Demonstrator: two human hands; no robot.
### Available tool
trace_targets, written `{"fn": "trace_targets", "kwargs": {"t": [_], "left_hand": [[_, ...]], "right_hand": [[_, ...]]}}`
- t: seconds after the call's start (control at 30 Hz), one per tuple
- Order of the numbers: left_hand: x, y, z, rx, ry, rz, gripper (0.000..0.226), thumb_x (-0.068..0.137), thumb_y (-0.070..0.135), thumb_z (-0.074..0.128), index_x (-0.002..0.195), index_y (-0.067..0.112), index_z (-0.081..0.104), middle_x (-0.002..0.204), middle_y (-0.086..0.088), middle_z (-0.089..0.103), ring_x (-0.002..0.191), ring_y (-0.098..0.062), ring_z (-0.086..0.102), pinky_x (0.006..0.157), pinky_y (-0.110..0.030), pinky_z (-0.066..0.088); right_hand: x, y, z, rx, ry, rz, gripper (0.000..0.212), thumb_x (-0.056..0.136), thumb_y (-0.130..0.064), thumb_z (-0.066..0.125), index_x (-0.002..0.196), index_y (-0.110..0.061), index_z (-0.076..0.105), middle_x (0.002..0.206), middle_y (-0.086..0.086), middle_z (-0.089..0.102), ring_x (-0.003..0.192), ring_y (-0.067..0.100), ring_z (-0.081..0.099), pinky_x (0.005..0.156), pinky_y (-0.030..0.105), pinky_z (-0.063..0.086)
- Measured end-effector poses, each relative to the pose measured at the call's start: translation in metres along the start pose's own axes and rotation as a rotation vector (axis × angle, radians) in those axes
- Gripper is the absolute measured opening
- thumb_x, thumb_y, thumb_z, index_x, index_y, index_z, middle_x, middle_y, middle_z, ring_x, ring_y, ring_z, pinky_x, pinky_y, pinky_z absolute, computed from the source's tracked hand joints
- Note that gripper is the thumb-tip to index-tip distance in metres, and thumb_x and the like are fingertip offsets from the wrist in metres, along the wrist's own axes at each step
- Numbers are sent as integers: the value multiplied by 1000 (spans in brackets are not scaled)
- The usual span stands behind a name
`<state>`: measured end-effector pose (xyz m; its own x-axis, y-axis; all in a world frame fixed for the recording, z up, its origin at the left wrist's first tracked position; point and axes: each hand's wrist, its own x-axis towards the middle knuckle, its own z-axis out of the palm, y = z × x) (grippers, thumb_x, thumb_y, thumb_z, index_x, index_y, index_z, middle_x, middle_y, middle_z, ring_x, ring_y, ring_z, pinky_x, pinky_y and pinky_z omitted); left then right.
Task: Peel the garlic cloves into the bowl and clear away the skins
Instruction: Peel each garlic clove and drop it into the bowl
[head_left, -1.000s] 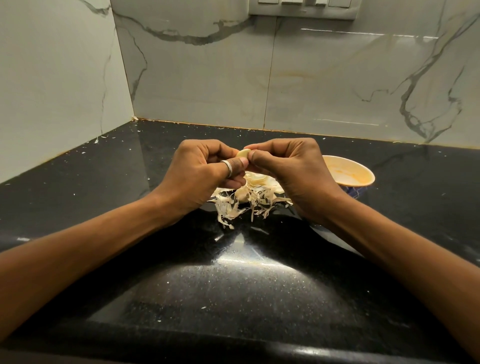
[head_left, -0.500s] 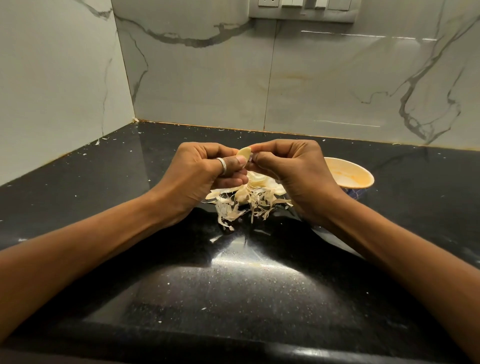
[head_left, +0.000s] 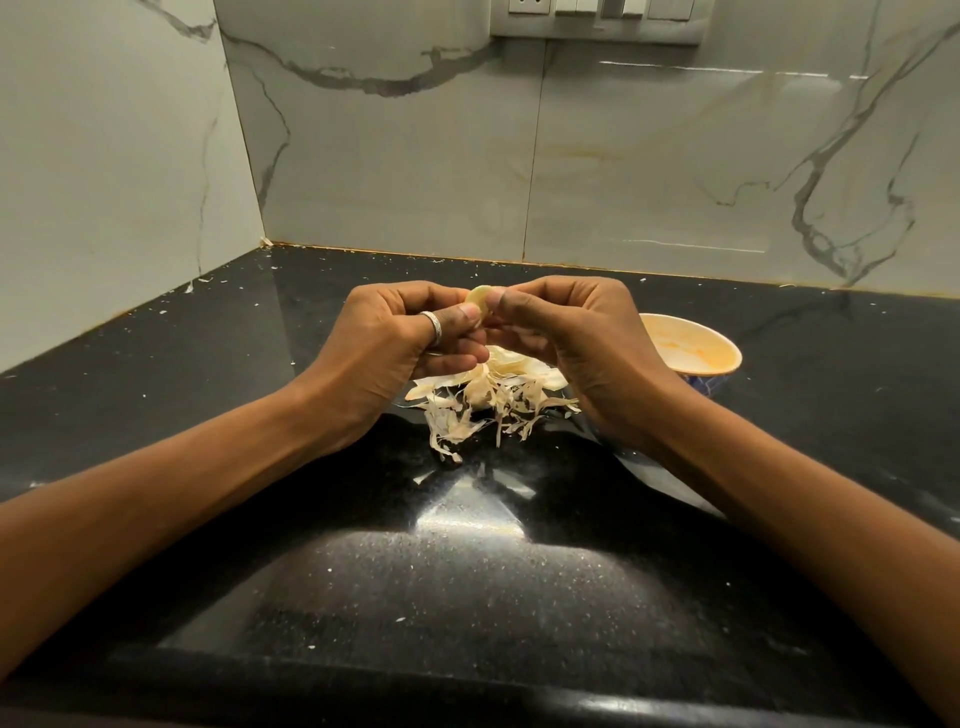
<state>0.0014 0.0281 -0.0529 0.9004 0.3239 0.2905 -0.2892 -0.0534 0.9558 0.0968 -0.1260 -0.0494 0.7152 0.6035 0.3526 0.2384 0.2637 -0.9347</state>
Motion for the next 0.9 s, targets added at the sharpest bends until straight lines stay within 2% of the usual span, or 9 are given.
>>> {"fn": "trace_targets", "kwargs": {"t": [0.3, 0.43, 0.7, 0.8, 0.9], "left_hand": [[1, 0, -1, 1, -24, -13, 14, 95, 10, 63, 103, 8, 73, 82, -10, 74, 75, -19, 72, 62, -23, 59], [0, -1, 1, 105, -8, 64, 17, 96, 13, 64, 109, 10, 73, 84, -4, 75, 77, -13, 70, 61, -25, 60], [-2, -3, 2, 178, 15, 148, 40, 77, 19, 75, 116, 10, 70, 98, -13, 74, 81, -18, 75, 63, -22, 60], [-1, -3, 1, 205, 39, 158, 38, 77, 20, 77, 113, 10, 70, 96, -9, 75, 81, -20, 76, 64, -24, 60], [0, -5, -1, 198, 58, 150, 23, 86, 10, 74, 108, 4, 71, 90, -8, 76, 82, -22, 76, 65, -25, 60]], "right_hand": [[0, 1, -3, -64, 18, -6, 11, 95, 0, 64, 97, 8, 71, 94, 22, 75, 87, 29, 76, 86, 36, 62], [1, 1, -3, -100, 29, -25, 12, 95, -2, 65, 100, 7, 71, 95, 23, 75, 90, 31, 75, 88, 38, 62], [1, 3, -1, -183, 17, -47, 9, 95, -5, 67, 97, 1, 72, 95, 20, 75, 92, 30, 75, 88, 41, 62], [1, 5, -1, -195, 25, -47, 9, 95, -5, 67, 97, 1, 73, 94, 20, 75, 91, 32, 75, 87, 40, 62], [2, 5, -2, -216, 30, -48, 10, 95, -6, 67, 97, 2, 73, 91, 19, 75, 89, 33, 75, 84, 39, 63]]}}
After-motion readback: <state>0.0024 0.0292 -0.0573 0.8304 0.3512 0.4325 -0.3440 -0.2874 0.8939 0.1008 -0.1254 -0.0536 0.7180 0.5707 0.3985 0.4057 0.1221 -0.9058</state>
